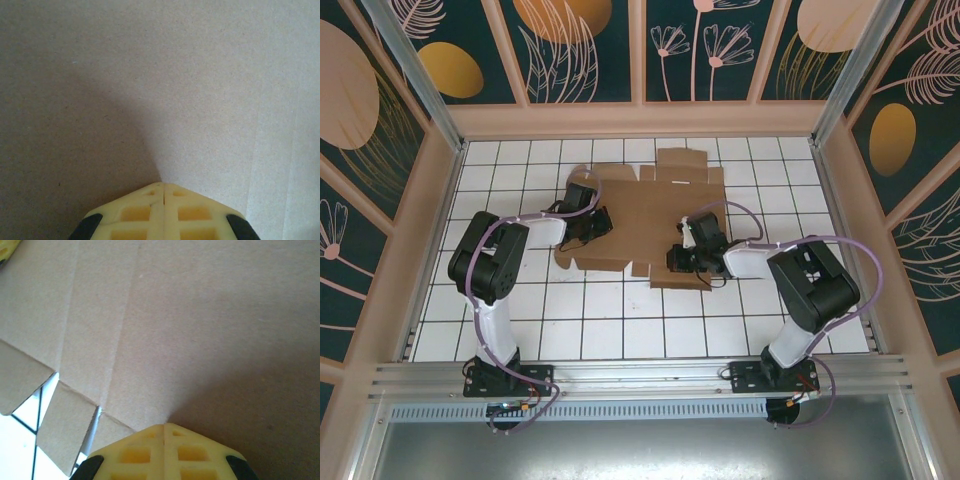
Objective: Fold the paper box
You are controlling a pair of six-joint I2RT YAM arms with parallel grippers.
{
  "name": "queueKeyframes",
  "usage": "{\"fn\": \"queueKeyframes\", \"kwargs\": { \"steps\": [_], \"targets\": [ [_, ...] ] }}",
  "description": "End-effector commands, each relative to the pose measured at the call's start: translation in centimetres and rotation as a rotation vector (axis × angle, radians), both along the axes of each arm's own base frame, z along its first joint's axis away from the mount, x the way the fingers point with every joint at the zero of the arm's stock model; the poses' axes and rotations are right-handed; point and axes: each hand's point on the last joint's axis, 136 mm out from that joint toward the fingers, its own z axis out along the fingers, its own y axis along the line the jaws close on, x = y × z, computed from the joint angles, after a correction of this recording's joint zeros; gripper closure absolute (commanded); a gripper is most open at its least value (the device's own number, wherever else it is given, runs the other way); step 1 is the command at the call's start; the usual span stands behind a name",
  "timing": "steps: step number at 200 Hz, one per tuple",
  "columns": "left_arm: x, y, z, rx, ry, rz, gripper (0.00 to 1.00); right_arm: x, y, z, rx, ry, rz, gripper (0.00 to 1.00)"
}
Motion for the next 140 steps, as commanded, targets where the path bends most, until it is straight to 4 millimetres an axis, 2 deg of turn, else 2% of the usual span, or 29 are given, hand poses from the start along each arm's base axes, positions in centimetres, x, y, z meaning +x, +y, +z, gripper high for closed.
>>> {"fn": "queueKeyframes", "kwargs": {
  "steps": [1, 33, 51, 88, 92, 111, 126, 140],
  "targets": [
    [-2.4, 2.3, -4.2, 0.099, 0.138, 0.04, 1.0, -0.8, 1.3, -0.6, 0.047, 0.051, 0.041, 0.99],
    [-2.5, 2.8, -4.1, 0.085, 0.148, 0.056, 1.0, -0.9, 2.2, -1.3, 0.058, 0.08, 0.07, 0.98],
    [-2.4, 2.7, -3.7, 0.065, 0.14, 0.056, 1.0, -0.7, 2.6, -0.8, 0.056, 0.06, 0.093, 0.96],
    [-1.7, 2.4, -2.0, 0.07, 0.099, 0.033, 1.0, 0.4, 2.2, 3.2, 0.067, -0.043, 0.111, 0.89],
    [-1.6, 2.5, -1.9, 0.072, 0.094, 0.034, 1.0, 1.2, 1.4, 3.7, 0.072, -0.052, 0.086, 0.88],
    [-2.0, 2.8, -2.7, 0.087, 0.115, 0.041, 1.0, 2.4, 0.2, 5.8, 0.094, -0.1, 0.06, 0.78],
    [-2.7, 3.2, -3.7, 0.092, 0.142, 0.055, 1.0, 3.3, -1.3, 6.6, 0.104, -0.121, 0.026, 0.67],
    [-3.3, 3.2, -4.1, 0.078, 0.158, 0.068, 1.0, 4.3, -3.1, 7.0, 0.118, -0.128, -0.024, 0.48]
  ]
}}
